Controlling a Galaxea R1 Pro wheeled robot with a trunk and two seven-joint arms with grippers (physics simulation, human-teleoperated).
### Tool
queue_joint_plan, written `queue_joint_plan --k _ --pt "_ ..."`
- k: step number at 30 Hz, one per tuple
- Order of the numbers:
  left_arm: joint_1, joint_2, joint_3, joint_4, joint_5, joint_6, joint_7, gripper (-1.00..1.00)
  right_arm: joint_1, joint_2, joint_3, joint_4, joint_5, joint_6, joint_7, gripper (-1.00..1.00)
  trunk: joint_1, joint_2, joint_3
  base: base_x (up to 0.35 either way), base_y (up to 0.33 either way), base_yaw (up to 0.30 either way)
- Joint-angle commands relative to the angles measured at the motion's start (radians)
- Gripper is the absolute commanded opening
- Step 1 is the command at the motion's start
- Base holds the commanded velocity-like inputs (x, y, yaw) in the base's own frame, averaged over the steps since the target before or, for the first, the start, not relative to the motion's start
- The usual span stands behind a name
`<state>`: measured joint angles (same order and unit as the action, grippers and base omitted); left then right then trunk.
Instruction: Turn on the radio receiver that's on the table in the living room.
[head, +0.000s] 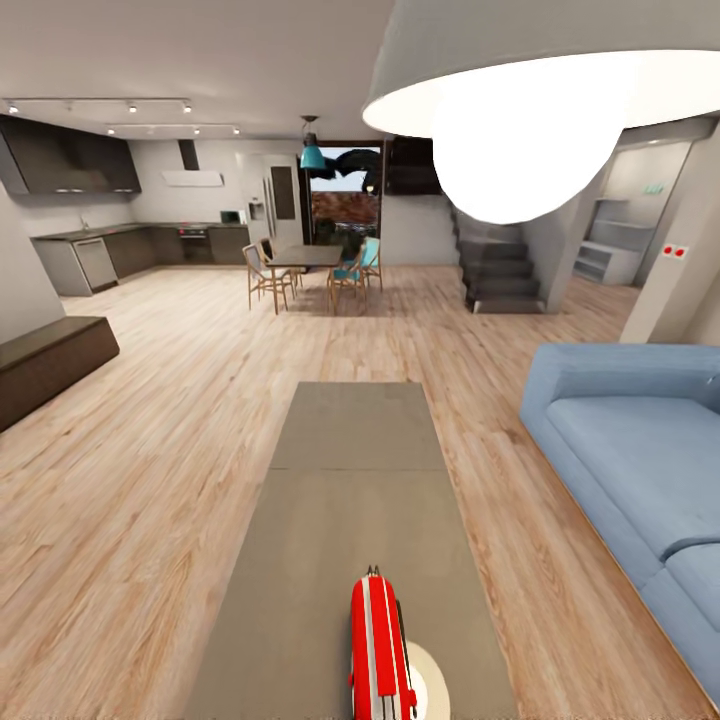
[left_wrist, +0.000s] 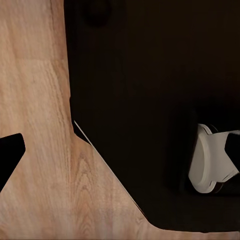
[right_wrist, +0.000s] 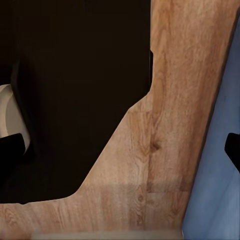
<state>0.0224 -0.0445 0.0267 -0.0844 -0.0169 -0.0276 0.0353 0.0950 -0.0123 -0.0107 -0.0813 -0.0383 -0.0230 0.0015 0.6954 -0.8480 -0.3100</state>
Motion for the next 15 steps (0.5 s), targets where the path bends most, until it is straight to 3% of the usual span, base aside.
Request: queue_joint_plan --k 1,15 --pt "0.0 0.0 0.0 0.0 0.0 0.0 0.0 1.0 0.0 0.0 0.0 0.0 0.0 0.0 0.0 1.0 0.0 0.0 -0.002 0.0 0.0 0.0" --pt "-0.001 0.0 0.0 0.0 0.0 0.0 0.0 1.0 0.0 0.0 0.0 0.0 0.0 0.0 0.0 1.0 0.0 0.0 -0.025 0.0 0.0 0.0"
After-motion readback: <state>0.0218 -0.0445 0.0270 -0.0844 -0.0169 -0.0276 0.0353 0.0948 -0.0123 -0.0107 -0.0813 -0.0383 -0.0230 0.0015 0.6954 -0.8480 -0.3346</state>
